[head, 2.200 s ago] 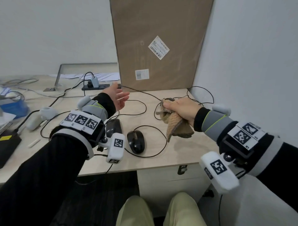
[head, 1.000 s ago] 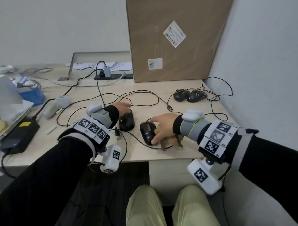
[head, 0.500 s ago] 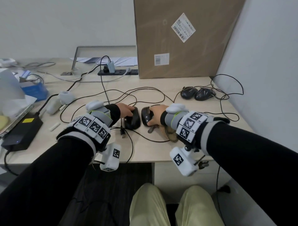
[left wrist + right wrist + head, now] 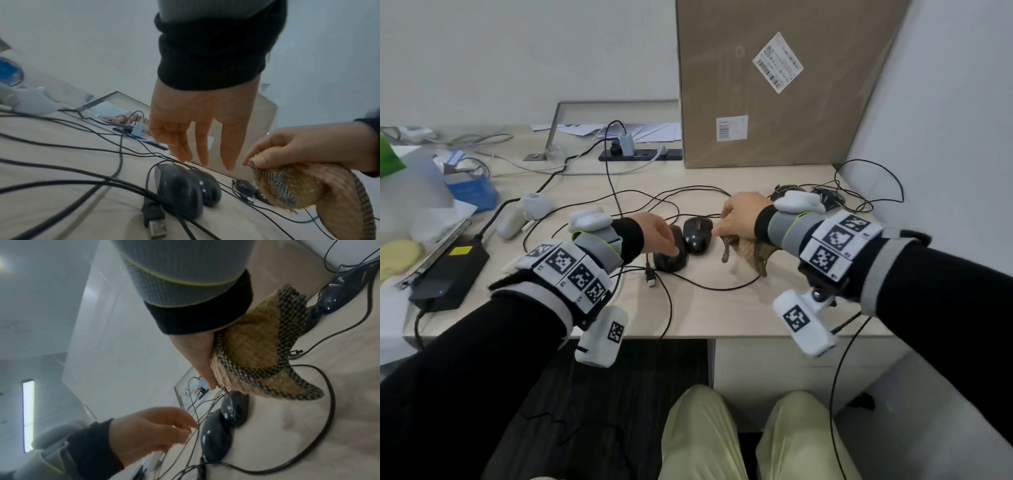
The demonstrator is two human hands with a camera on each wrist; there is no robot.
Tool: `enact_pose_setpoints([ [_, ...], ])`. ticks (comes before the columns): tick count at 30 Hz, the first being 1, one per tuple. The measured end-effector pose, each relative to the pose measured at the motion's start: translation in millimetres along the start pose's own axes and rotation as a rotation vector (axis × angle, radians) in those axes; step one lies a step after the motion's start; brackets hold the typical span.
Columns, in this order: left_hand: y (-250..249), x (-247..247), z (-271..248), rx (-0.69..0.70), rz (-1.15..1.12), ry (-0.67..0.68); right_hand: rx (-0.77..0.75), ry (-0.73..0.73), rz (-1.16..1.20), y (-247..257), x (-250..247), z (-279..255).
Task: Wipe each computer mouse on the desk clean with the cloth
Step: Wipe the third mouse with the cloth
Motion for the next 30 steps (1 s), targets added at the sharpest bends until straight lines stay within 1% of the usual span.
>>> enact_pose_setpoints([
  [2, -10, 13, -9, 0.015, 0.04, 0.078, -0.017, -0.005, 0.064, -5, -6, -11],
  [3, -16, 19, -12, 0.03, -0.001, 0.084, -0.018, -0.012, 0.104, -9, -9, -17],
  [8, -51, 38, -13, 0.064, -0.431, 0.007, 0.035, -0.021, 0.37, -40, -19, -44],
  [10, -70, 45, -8, 0.086, -0.509, 0.002, 0.082, -0.029, 0.457, -62, -22, -50],
  [13, -93, 55, 2, 0.094, -0.564, 0.002, 0.125, -0.103, 0.628, -96, -34, -56],
  [15, -106, 62, 11, 0.098, -0.578, -0.004, 0.186, -0.187, 0.731, -127, -45, -55],
  [17, -120, 70, 23, 0.103, -0.588, -0.011, 0.255, -0.265, 0.761, -160, -56, -54],
  [20, -141, 79, 44, 0.099, -0.588, -0.014, 0.3, -0.302, 0.73, -199, -68, -48],
  [23, -160, 84, 69, 0.096, -0.559, -0.019, 0.358, -0.347, 0.77, -234, -76, -42],
  [28, -184, 79, 111, 0.116, -0.465, -0.043, 0.42, -0.344, 0.857, -261, -77, -30],
  [30, -193, 72, 130, 0.123, -0.341, -0.053, 0.427, -0.334, 0.872, -266, -79, -26],
])
Point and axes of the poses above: each hand's wrist, its own z-axis towards the middle knuckle, its own x-axis out of the palm, y = z × x, the point moved 10 cm from there along z, towards the middle knuckle, and after that the axes turned 8 degrees about x, right-handed, at the moved point
